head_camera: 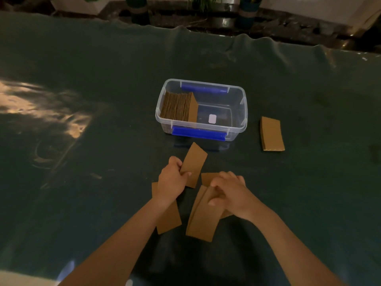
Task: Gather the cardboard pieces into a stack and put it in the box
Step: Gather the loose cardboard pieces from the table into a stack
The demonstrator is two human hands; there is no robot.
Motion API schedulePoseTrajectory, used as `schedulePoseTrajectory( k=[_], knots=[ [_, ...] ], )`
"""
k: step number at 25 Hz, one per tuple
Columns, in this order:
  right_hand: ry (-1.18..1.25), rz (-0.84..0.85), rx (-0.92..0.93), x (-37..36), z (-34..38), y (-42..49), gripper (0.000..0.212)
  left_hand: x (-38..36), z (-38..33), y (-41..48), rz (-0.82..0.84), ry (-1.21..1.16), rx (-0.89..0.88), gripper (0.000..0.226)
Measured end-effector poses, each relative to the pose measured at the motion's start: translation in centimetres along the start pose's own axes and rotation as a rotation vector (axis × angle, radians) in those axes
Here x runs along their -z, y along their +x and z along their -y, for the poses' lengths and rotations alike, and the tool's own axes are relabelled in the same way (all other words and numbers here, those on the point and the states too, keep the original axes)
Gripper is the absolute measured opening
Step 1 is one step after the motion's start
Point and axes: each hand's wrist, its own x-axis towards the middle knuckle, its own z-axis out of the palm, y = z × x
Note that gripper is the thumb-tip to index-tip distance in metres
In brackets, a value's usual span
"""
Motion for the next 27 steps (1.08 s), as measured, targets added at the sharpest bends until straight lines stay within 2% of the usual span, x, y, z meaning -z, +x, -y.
schedulePoseTrajectory(
  k=[4,8,11,14,17,20,23,25,27],
  knots=[
    [-0.105,0.064,-0.06,3.0,-1.3,2.4,0.024,-0.2,0.8,-1.2,-0.016,-0.056,0.017,0.02],
    [-0.162,0.158,-0.079,2.7,-0.9,4.6,0.029,-0.8,0.8,-1.8,-0.032,-0.041,0.001,0.019],
    [-0.053,0.209,-0.116,3.1,-0.9,4.8,0.029,-0.7,0.4,-2.0,-0.022,-0.048,-0.006,0.018],
    [0.194,0.25,-0.108,4.8,-0.6,4.3,0.03,-0.1,-0.2,-2.2,0.014,-0.116,0.001,0.02],
    [0.406,0.176,-0.048,6.8,0.3,4.0,0.024,1.1,-1.1,-2.8,0.114,-0.269,0.044,0.026],
    [0.507,0.042,-0.039,7.6,1.1,4.5,0.027,2.4,-2.1,-3.7,0.252,-0.615,0.185,0.025],
    [0.543,-0.066,-0.082,7.3,1.7,4.9,0.018,2.9,-2.5,-4.4,0.367,-0.931,0.291,0.028],
    [0.532,-0.122,-0.097,6.8,1.8,4.9,0.019,2.8,-2.4,-4.8,0.382,-0.842,0.222,0.032],
    [0.463,-0.146,-0.108,6.6,1.5,4.8,0.034,2.5,-2.4,-5.1,0.342,-0.739,0.132,0.024]
  ],
)
